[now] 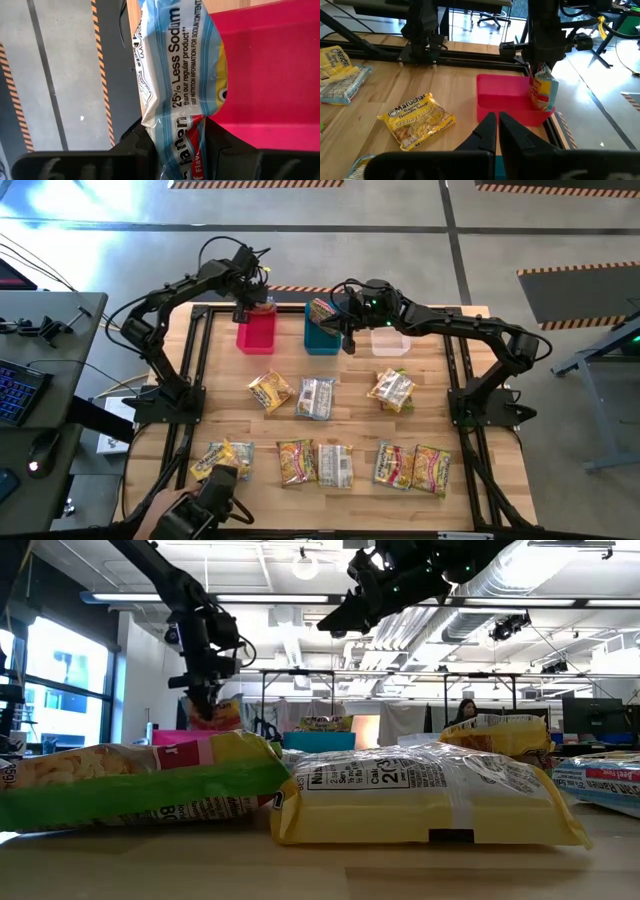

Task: Sort Maruchan noodles
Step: Put the top blue noodle pack into the red bin

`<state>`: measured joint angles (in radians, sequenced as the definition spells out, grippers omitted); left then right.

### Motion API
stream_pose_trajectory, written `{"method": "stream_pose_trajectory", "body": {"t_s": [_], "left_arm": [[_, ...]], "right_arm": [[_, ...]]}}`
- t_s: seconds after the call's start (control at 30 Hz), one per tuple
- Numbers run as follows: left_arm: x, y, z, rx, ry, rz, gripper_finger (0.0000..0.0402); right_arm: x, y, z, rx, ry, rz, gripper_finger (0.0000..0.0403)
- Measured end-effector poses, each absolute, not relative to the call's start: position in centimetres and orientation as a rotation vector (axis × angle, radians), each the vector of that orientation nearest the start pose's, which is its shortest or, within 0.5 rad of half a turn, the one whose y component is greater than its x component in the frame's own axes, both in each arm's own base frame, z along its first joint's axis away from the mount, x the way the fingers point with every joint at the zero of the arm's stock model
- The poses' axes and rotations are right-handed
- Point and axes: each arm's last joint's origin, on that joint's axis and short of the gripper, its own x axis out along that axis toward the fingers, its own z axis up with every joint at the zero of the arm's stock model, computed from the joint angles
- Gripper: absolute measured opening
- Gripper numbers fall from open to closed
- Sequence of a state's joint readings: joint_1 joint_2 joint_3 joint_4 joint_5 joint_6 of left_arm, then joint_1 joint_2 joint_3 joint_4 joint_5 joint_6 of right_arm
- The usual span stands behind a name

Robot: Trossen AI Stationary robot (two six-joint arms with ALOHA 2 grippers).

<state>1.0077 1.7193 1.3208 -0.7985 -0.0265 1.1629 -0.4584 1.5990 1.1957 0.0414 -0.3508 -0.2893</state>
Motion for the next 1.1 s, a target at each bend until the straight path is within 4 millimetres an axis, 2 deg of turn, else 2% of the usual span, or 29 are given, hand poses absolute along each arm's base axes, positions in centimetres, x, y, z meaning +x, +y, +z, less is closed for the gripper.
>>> {"method": "stream_pose_trajectory", "body": {"t_s": [0.17,0.5,1.1], "left_arm": [[18.4,29.4,22.8,0.363,1.412,0.146,0.0067],[19.0,30.3,20.2,0.308,1.448,0.126,0.0072],[19.1,30.6,20.5,0.331,1.468,0.206,0.0134]], "right_arm": [[33.2,-15.3,29.3,-0.144,0.345,-0.057,0.0002],[33.2,-15.3,29.3,-0.143,0.345,-0.057,0.0002],[33.2,-15.2,29.3,-0.126,0.345,-0.059,0.0002]]}}
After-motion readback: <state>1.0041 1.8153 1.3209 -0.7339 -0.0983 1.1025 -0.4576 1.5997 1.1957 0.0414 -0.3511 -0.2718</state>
